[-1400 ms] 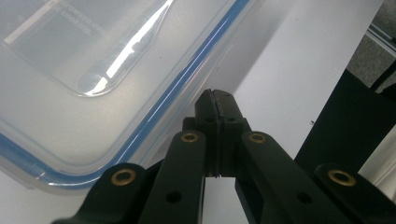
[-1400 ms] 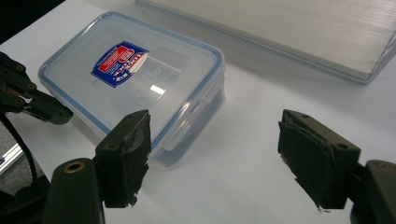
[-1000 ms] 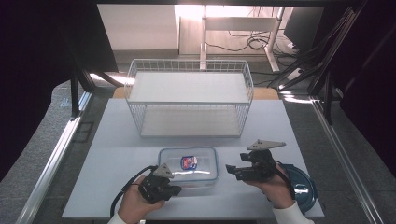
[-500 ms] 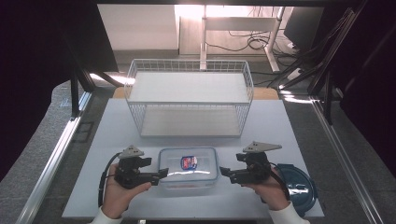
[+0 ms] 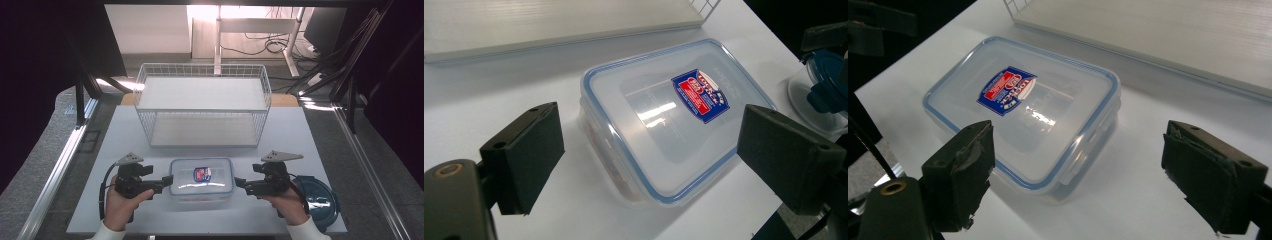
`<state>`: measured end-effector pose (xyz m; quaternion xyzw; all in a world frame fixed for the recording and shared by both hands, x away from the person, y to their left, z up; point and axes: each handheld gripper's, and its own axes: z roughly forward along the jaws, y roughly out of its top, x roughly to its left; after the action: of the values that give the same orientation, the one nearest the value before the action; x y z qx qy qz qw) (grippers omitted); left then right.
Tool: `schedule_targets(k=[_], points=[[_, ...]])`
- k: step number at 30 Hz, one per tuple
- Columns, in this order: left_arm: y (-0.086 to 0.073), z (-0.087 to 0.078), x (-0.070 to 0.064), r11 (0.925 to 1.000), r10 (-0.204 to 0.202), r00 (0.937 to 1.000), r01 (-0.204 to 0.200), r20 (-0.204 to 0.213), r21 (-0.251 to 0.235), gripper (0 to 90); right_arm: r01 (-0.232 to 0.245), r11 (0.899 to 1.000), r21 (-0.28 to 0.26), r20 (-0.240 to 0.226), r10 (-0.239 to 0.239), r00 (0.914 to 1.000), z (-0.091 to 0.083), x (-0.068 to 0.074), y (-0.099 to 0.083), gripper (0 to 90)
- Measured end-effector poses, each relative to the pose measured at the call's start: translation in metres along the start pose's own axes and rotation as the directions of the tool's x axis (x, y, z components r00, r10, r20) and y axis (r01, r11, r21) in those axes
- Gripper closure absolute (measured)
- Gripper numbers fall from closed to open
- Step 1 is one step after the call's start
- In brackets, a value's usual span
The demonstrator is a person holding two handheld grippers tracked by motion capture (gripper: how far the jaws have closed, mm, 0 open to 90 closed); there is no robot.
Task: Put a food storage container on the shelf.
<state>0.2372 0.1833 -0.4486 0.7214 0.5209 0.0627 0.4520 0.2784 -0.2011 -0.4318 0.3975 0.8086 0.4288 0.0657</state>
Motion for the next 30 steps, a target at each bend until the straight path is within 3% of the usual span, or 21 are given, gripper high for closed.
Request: schedule_targets(k=[10,12,16,20,21,23,24,28,30], points=[[0.0,0.009,0.012,0.9982,-0.059,0.9974,0.059,0.04,0.009,8.0,-0.056,0.998,0.022,-0.044,0.057,0.9974,0.014,0.006,-0.004,10.5],[-0.001,0.013,0.016,0.9969,-0.077,0.9958,0.076,0.05,0.017,7.4,-0.092,0.995,0.031,-0.068,0.094,0.9933,0.023,0.007,-0.006,9.7],[-0.001,0.017,0.021,0.9947,-0.101,0.993,0.1,0.061,0.024,6.9,-0.13,0.99,0.045,-0.057,0.132,0.9896,0.032,0.008,-0.008,8.7],[-0.001,0.026,0.027,0.991,-0.13,0.9893,0.128,0.066,0.039,7.2,-0.22,0.973,0.062,-0.088,0.225,0.9703,0.047,0.004,-0.01,5.5],[-0.001,0.031,0.03,0.9853,-0.168,0.9778,0.163,0.124,0.049,7.4,-0.239,0.969,0.064,-0.095,0.245,0.9649,0.05,0.003,-0.011,5.0],[-0.001,0.033,0.029,0.987,-0.158,0.9804,0.152,0.118,0.051,7.5,-0.254,0.965,0.067,-0.104,0.26,0.9601,0.053,0.002,-0.011,4.6],[0.0,0.035,0.028,0.9901,-0.135,0.9866,0.13,0.092,0.053,7.7,-0.265,0.962,0.074,-0.107,0.271,0.9565,0.056,0.002,-0.012,3.9],[-0.001,0.045,0.034,0.9889,-0.136,0.9868,0.13,0.088,0.072,7.0,-0.287,0.955,0.081,-0.078,0.293,0.9529,0.066,-0.002,-0.014,2.8],[-0.002,0.048,0.036,0.9864,-0.149,0.9846,0.142,0.092,0.083,6.4,-0.313,0.945,0.093,-0.083,0.321,0.9436,0.071,-0.006,-0.016,2.7]])
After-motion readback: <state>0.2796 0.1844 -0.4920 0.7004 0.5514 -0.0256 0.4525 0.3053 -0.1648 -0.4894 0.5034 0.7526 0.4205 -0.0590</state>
